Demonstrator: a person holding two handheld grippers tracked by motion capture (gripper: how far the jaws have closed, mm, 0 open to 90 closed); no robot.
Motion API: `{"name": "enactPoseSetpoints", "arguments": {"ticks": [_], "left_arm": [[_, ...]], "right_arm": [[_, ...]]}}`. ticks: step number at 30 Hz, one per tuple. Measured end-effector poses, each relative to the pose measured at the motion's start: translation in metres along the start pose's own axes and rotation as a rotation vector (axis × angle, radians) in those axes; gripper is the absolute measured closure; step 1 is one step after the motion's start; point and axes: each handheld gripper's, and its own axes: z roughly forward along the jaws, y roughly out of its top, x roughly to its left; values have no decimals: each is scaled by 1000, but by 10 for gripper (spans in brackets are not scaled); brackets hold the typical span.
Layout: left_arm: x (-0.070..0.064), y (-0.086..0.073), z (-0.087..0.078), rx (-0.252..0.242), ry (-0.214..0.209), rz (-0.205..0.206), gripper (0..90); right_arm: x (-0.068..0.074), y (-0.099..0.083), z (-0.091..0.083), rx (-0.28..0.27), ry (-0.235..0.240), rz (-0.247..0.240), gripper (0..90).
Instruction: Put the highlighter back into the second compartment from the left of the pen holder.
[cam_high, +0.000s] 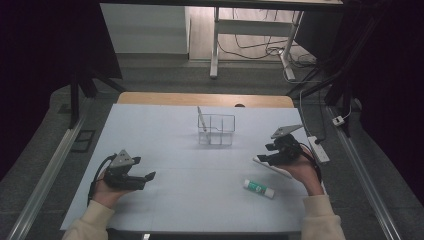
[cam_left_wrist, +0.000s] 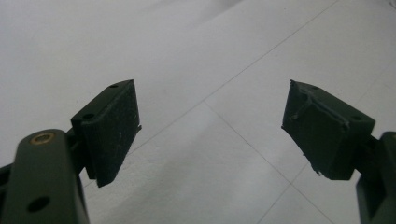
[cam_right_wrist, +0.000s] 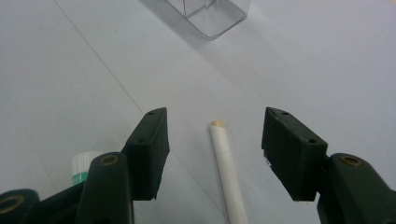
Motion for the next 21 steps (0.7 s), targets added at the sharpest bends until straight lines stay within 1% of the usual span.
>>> {"name": "enactPoseSetpoints", "arguments": {"ticks": [9, 12, 14, 21], "left_arm": [[-1, 1, 2, 4, 0, 3, 190], [-1, 1, 2, 7, 0, 5, 190], [-1, 1, 2, 7, -1, 7, 190], [-1, 1, 3, 11, -2, 9, 190]], "right_arm": [[-1, -5, 1, 65, 13, -14, 392], [-1, -8, 0, 80, 22, -10, 391], [-2, -9, 1, 94, 17, -16, 389], [-2, -7, 7, 109, 26, -24, 389]]}}
